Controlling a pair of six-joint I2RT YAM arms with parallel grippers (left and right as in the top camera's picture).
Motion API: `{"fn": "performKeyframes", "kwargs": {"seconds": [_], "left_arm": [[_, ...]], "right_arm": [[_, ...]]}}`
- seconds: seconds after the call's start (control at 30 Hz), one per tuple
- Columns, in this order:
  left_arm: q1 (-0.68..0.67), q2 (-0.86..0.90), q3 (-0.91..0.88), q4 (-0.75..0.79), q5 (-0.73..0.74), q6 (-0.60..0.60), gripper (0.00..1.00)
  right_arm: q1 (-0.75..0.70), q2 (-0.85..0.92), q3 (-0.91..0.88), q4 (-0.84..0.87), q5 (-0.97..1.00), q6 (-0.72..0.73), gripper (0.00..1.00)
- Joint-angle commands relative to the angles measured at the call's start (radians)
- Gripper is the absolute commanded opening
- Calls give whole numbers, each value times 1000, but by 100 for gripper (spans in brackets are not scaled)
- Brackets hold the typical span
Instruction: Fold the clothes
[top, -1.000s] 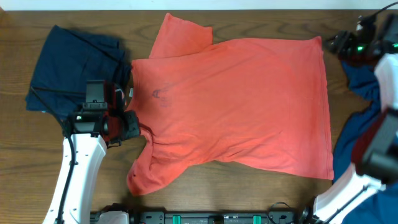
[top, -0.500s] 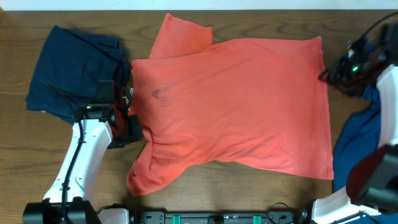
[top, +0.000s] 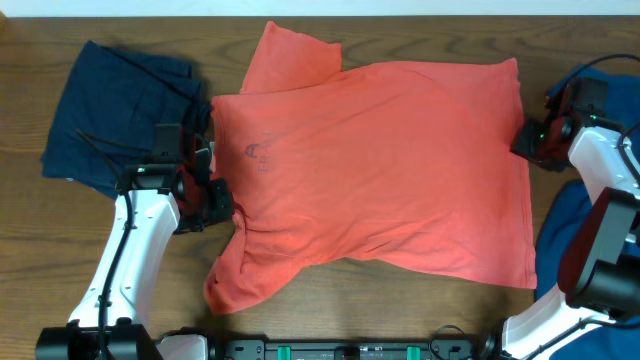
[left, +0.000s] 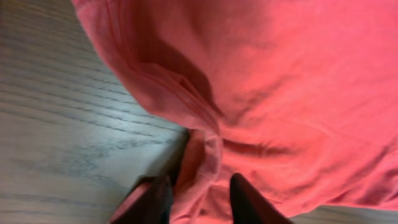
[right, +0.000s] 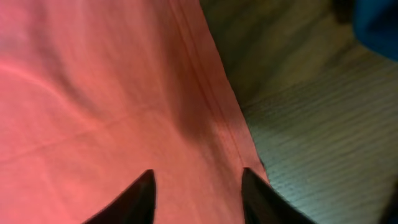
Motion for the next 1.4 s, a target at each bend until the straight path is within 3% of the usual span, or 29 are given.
{"fn": "performKeyframes", "kwargs": {"seconds": [0.0,0.07,0.13,0.23,0.27,0.4,0.53,0.57,0.6,0.63,0.67,0.87,1.1,1.27,1.37], "left_arm": [[0,-7,23,3,41,13,38],[0,-7,23,4,47,13,39],[0,-7,23,8,47,13,40],[0,-7,23,21,47,13,41],[0,-7,23,25,47,13,41],[0,-7,23,50,47,13,42],[-2,-7,23,84,47,13,42],[-3,-7,23,89,47,13,42],[-3,-6,23,94,47,13,42],[-3,-5,23,97,47,13,42],[-3,-4,23,97,47,16,42],[-3,35,17,61,46,50,43],[-23,142,8,101,46,58,43],[-38,235,8,187,-58,42,44],[-38,276,8,256,-67,42,34]], "right_arm": [[-2,72,-22,11,13,-14,53],[-2,109,-25,32,8,-13,52],[0,146,-25,55,-5,-6,45],[0,190,-25,123,-25,-2,4],[-2,194,-25,157,-19,-2,1],[-26,193,2,314,57,-2,1],[-55,193,77,354,21,-2,1],[-58,193,98,350,-16,-3,3],[-59,192,118,339,-62,-15,28],[-59,189,133,321,-90,-26,45],[-59,184,150,292,-105,-25,54],[-60,41,192,112,-122,-25,64],[-53,-191,192,-93,-243,-24,65],[-12,-253,192,-246,-243,-25,65],[29,-252,182,-299,-242,-42,63]]}}
